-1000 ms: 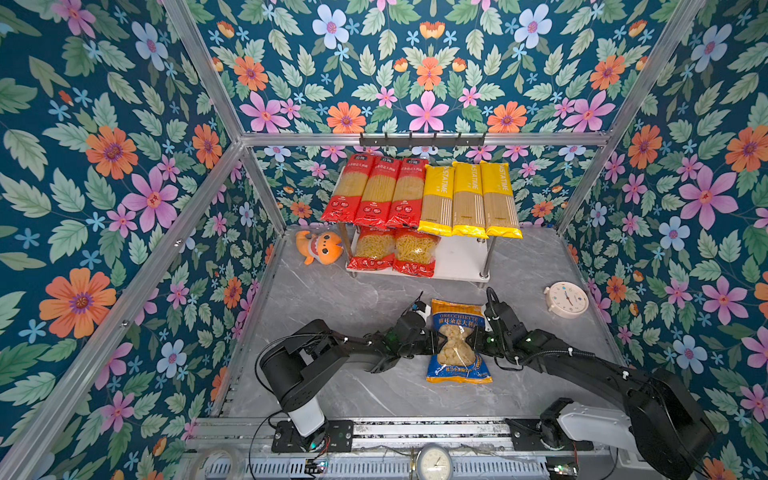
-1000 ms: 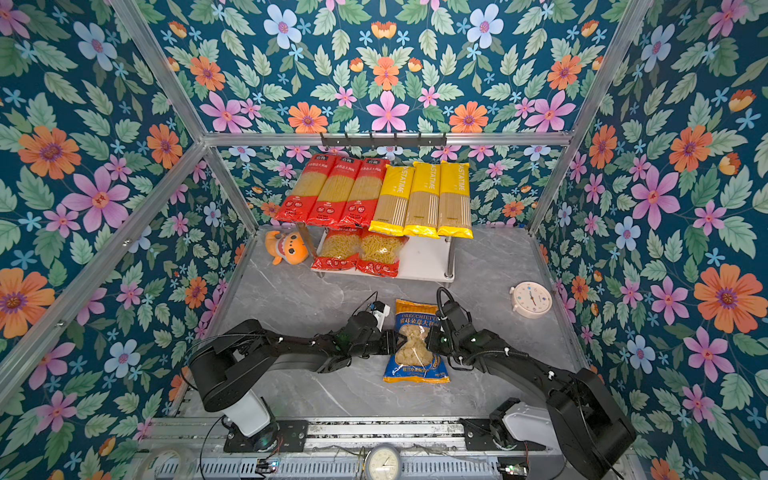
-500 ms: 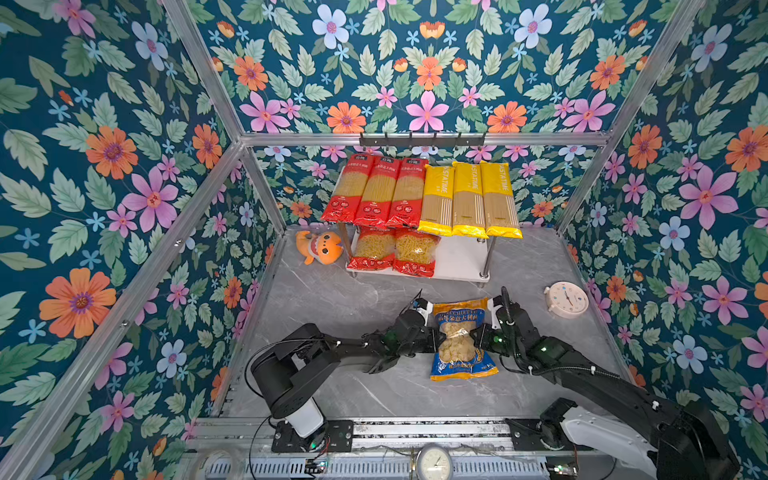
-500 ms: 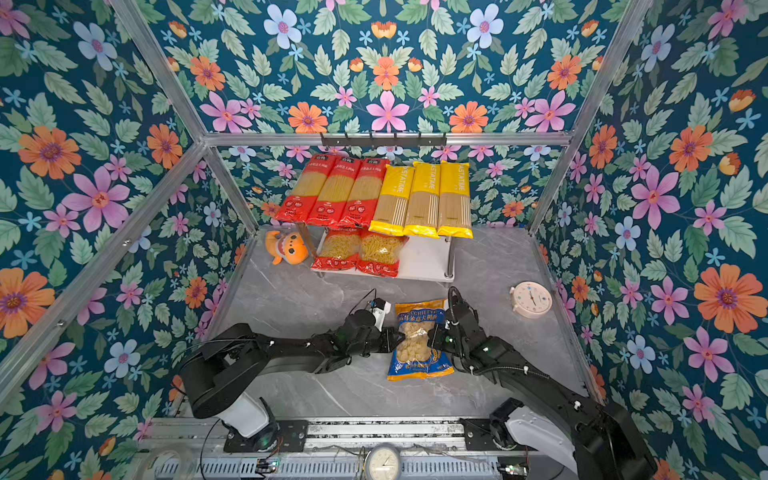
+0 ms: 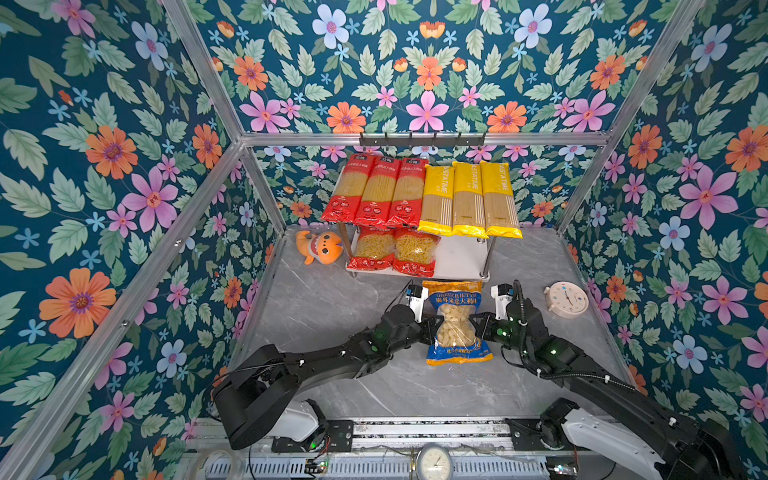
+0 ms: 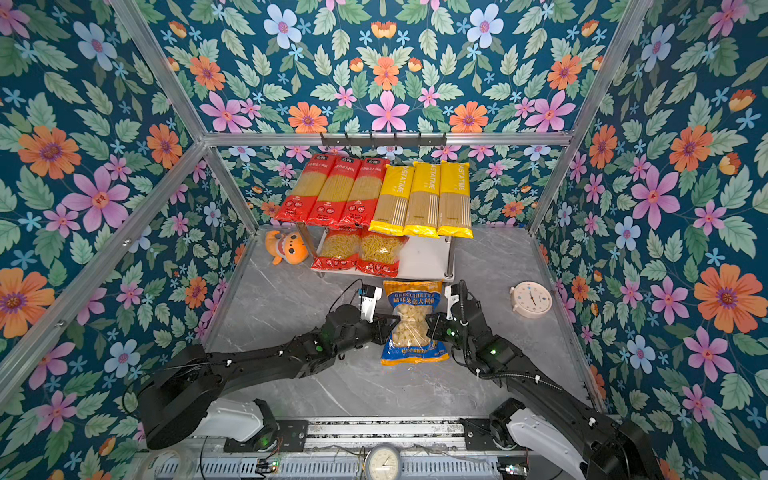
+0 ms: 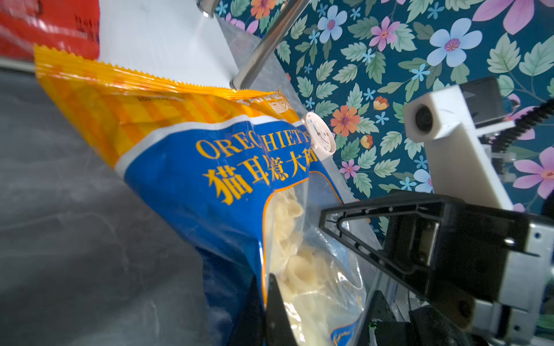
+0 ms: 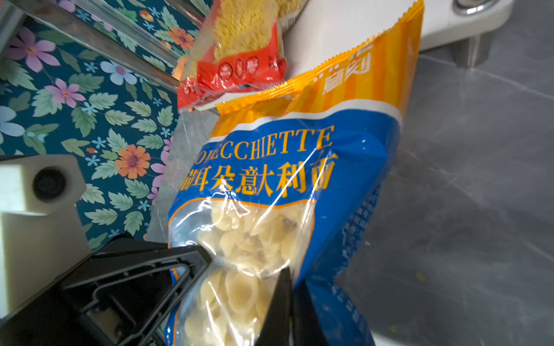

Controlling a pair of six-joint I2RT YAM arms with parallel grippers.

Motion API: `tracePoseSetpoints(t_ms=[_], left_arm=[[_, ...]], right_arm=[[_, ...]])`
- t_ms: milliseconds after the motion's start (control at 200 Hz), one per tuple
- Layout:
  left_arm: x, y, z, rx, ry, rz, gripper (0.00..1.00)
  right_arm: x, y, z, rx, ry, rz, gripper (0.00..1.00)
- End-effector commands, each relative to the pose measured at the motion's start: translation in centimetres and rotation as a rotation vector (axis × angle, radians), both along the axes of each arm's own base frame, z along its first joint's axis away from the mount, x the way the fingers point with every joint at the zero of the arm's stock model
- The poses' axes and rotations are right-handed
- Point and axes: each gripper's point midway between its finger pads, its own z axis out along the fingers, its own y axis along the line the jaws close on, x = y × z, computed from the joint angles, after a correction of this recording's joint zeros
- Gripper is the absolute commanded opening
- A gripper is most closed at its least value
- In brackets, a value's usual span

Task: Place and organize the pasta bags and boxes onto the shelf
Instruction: 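Carry the orecchiette bag with both grippers onto the lower shelf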

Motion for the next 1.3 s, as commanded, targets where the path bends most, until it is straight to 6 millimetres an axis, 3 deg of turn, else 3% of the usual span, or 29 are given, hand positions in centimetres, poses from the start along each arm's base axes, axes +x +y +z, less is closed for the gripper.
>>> tracePoseSetpoints(t_ms=[0, 330, 615, 880, 1090, 1295], left_arm=[[1.9, -0.3, 3.2, 0.045, -0.193, 0.006, 0.0], [6.8, -0.1, 6.1, 0.081, -0.326, 0.074, 0.0], [9.6, 0.9, 7.1, 0.079, -0.411, 0.132, 0.0], [13.7, 0.6, 7.1, 0.109, -0.48, 0.193, 0.0], [16.6, -0.9, 7.5, 0.205, -0.604, 0.206, 0.0], [20.1, -1.8, 5.0, 0.28, -0.606, 0.233, 0.0]], right_arm=[[2.2, 1.4, 4.6, 0.044, -0.181, 0.026, 0.0], [7.5, 2.1, 8.2, -0.009, -0.358, -0.033, 0.0], [10.7, 1.2, 9.4, 0.017, -0.423, -0.088, 0.0], [14.1, 1.2, 10.2, -0.026, -0.56, -0.137, 0.0], [17.3, 0.7, 10.7, -0.092, -0.683, -0.225, 0.0], [20.0, 0.3, 9.6, -0.135, -0.706, -0.266, 0.0]])
